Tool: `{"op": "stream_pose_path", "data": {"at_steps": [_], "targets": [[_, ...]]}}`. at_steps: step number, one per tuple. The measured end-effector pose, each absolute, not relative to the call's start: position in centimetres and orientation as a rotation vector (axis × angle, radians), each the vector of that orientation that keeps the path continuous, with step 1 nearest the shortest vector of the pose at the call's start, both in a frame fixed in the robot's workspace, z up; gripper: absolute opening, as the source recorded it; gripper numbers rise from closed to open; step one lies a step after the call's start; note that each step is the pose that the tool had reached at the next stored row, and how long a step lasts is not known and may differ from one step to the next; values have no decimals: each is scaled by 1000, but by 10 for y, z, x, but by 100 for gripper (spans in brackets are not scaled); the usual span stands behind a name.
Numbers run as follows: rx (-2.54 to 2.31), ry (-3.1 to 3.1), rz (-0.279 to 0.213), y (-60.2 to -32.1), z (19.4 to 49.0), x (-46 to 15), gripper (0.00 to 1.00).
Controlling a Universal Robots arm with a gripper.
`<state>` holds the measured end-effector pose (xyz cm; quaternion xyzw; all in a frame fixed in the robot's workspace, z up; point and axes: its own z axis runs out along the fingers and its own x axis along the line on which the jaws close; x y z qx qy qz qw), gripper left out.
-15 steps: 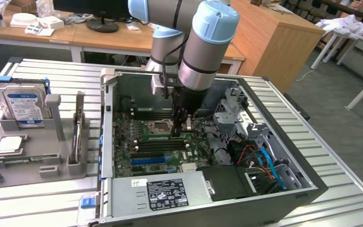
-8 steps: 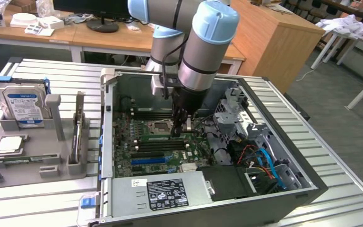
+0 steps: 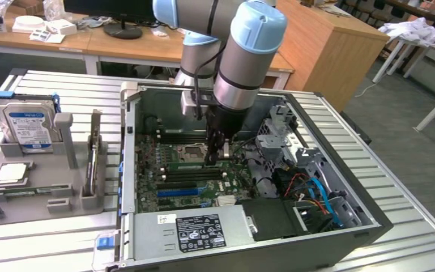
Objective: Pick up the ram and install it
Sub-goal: 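Insert the ram into the slot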
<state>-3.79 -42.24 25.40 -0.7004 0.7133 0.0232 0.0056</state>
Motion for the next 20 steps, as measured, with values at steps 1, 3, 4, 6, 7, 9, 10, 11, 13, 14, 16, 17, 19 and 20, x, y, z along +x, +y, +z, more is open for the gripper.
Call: {"op": "stream_pose_path", "data": {"at_steps": [1,3,4,6,7,9,10,11,13,14,16,17,19,20], "targets": [[-2193,2233,73,-423,254,-38,13],[-2193,2233,73,-423,254,-38,13],[-2193,2233,73,-423,254,-38,13],[-2193,2233,73,-423,254,-38,13],[-2193,2233,73,-423,254,-38,13],[-2193,2233,73,-423,254,-38,13],[-2192,2233,73,-423,253,-38,13],[-2193,2233,73,-423,252,-38,13],[-2193,2233,73,-423,251,-38,13],[-2193,2233,73,-423,250,-38,13],[-2193,2233,73,-423,249,-38,13],[-2193,2233,73,-423,248,-38,13],[-2193,2233,72,-423,248,-38,13],[-2193,2233,72,-423,248,-38,13]]}}
